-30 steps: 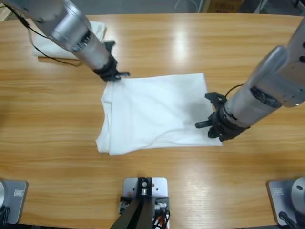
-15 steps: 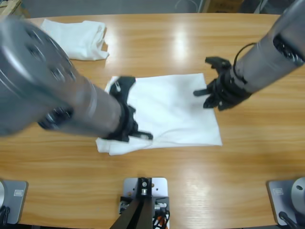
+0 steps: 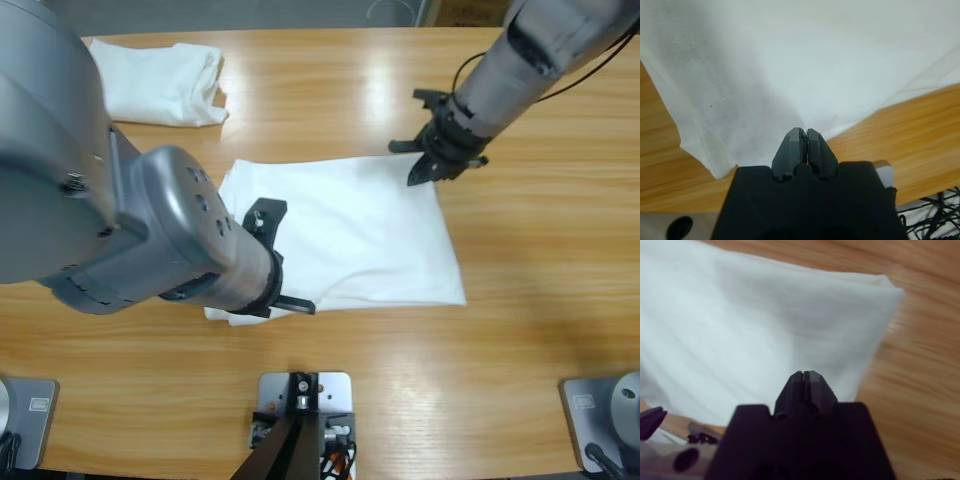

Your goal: Fold clothes

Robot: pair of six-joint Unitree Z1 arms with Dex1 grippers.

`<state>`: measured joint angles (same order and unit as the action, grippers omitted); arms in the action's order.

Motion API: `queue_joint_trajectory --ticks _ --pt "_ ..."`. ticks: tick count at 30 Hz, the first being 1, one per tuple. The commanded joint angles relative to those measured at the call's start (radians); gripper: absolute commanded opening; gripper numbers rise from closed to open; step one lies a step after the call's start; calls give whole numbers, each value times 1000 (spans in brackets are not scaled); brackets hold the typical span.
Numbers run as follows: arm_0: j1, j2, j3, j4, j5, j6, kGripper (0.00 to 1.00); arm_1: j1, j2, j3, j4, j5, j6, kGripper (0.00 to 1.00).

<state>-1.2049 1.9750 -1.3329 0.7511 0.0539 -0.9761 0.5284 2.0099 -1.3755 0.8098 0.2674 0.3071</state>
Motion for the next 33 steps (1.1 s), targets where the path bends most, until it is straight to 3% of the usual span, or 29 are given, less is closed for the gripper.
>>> queue_joint_trajectory --ticks 1,17,33 --pt "19 86 34 5 3 3 0 -29 149 -58 -36 18 -12 0" --pt "54 135 107 -30 -2 39 0 -97 250 -102 -34 0 -44 0" --pt "157 -60 229 18 73 42 0 -159 274 -115 -21 -8 -114 0"
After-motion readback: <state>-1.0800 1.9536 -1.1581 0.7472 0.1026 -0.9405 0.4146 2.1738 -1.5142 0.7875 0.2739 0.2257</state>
